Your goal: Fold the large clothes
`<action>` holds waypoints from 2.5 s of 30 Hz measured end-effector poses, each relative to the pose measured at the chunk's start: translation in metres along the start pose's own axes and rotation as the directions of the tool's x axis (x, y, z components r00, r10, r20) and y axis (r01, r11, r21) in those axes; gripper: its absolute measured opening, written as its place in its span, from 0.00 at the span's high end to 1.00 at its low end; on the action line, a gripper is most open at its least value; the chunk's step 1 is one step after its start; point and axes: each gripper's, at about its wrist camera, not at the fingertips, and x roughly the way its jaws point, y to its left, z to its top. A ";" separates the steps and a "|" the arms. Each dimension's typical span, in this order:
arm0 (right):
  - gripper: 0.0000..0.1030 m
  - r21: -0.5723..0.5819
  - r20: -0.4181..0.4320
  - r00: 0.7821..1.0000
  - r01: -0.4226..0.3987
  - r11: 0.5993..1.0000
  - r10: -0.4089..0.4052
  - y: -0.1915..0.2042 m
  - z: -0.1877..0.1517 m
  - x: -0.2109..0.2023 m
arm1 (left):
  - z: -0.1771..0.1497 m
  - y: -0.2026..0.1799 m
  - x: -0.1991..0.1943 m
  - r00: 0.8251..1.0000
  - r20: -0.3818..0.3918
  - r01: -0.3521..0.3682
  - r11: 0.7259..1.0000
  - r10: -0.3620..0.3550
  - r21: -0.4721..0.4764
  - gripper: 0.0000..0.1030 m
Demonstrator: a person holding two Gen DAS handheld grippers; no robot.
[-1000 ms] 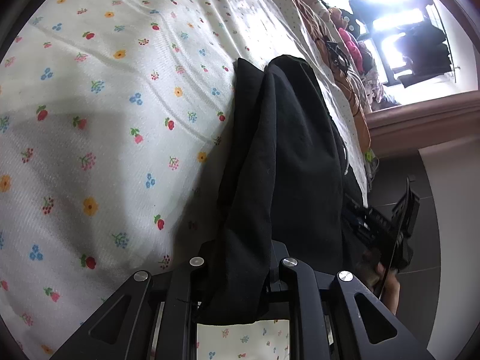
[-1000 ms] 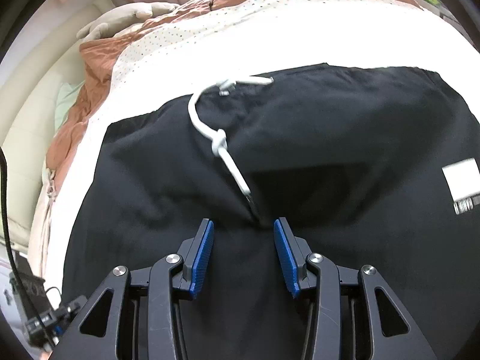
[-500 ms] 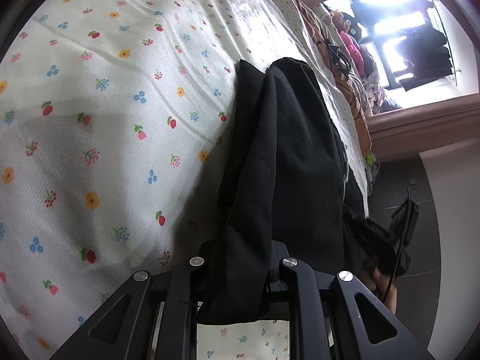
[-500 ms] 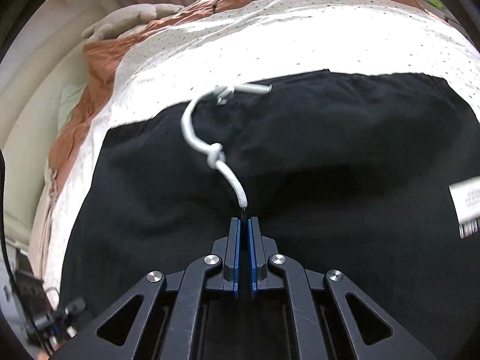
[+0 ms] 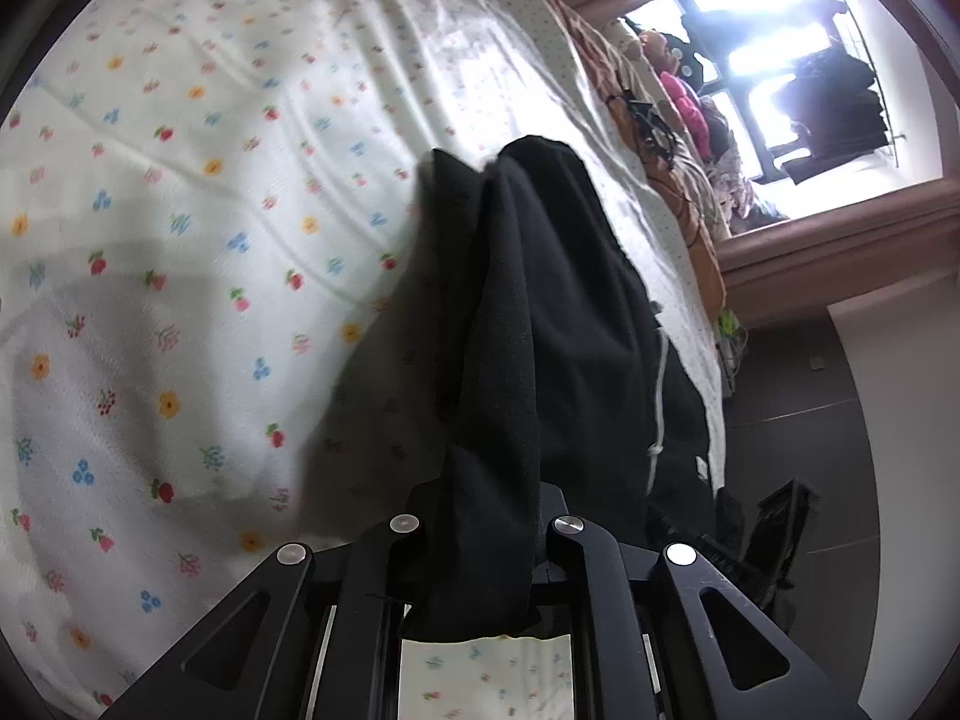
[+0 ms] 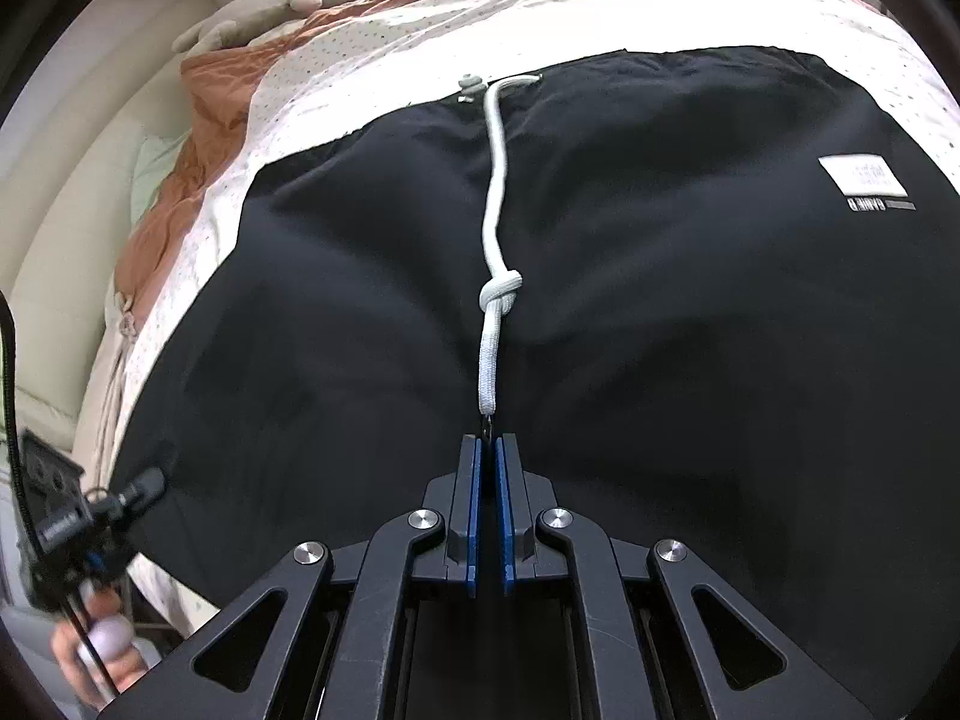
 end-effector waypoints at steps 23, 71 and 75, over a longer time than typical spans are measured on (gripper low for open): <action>0.94 0.129 -0.026 0.987 -0.154 0.980 0.158 -0.035 -0.024 0.003 | -0.001 -0.133 -0.016 0.993 0.040 0.097 0.963 -0.110 0.251 0.89; 0.22 0.335 0.412 0.888 -0.356 0.872 0.204 -0.180 -0.072 -0.161 | -0.086 -0.235 0.099 0.982 -0.187 0.069 0.868 0.028 0.491 0.19; 0.22 0.346 0.369 0.909 -0.328 0.879 0.194 -0.170 -0.061 -0.149 | -0.084 -0.213 0.091 0.985 -0.161 0.028 0.881 0.054 0.473 0.19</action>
